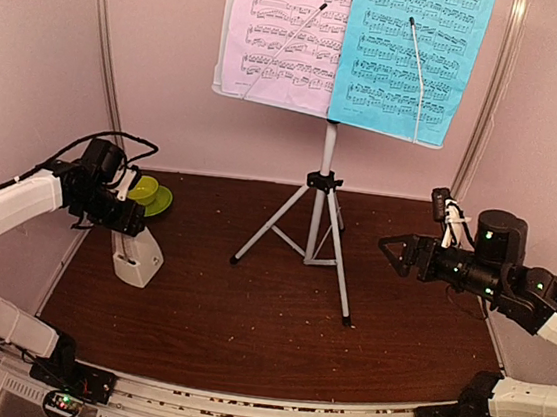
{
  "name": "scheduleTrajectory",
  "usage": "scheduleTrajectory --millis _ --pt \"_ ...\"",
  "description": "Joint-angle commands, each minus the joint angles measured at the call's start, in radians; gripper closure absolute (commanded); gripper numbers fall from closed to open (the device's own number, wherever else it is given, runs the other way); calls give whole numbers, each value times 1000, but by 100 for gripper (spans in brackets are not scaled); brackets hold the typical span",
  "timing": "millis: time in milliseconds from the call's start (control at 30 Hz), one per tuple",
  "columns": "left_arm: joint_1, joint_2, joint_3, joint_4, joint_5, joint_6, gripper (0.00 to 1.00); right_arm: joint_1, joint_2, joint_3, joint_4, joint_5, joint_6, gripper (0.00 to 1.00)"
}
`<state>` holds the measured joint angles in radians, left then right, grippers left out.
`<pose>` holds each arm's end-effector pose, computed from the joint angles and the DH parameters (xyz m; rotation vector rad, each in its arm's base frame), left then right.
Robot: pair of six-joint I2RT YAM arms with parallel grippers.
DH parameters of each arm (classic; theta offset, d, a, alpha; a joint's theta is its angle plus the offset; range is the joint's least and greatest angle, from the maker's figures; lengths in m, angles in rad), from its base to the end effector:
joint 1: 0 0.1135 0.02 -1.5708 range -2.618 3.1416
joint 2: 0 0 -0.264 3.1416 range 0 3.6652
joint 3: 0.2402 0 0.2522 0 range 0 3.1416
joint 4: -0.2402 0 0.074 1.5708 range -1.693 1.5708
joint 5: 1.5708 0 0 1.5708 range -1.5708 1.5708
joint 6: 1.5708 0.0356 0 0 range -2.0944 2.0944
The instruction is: Set up the instrument practice props
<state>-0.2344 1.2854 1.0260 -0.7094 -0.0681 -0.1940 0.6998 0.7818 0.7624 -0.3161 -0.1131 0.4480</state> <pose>0.2533 -0.0580 0.2717 0.0245 2.5382 -0.0830 0.1366 0.1203 0.3187 -0.3314 1.9770 0.8677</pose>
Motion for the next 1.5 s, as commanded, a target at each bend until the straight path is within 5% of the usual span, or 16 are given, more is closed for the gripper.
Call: scheduleTrajectory --millis 0,200,467,667,967,1067,1300,1467 --pt "-33 -58 -61 31 68 -103 31 1 -13 27 25 1 -9 3" --pt "-220 -133 -90 27 -40 -273 50 1 -14 16 33 -7 0 3" --pt "-555 -110 -66 11 -172 -612 54 1 -7 9 32 -36 -6 2" --pt "-775 84 83 4 -255 -707 54 1 -20 -5 27 -57 -14 2" --pt "-947 376 380 -30 -281 -812 53 3 -35 -4 -13 -89 -33 1" --pt "-963 440 476 -119 -304 -813 45 3 -36 -9 -7 -96 -29 1" --pt "-962 357 400 15 -263 -709 3 3 -30 1 1 -97 -34 0" --pt "-921 180 198 191 -178 -593 2 3 -43 -1 -5 -89 -28 0"
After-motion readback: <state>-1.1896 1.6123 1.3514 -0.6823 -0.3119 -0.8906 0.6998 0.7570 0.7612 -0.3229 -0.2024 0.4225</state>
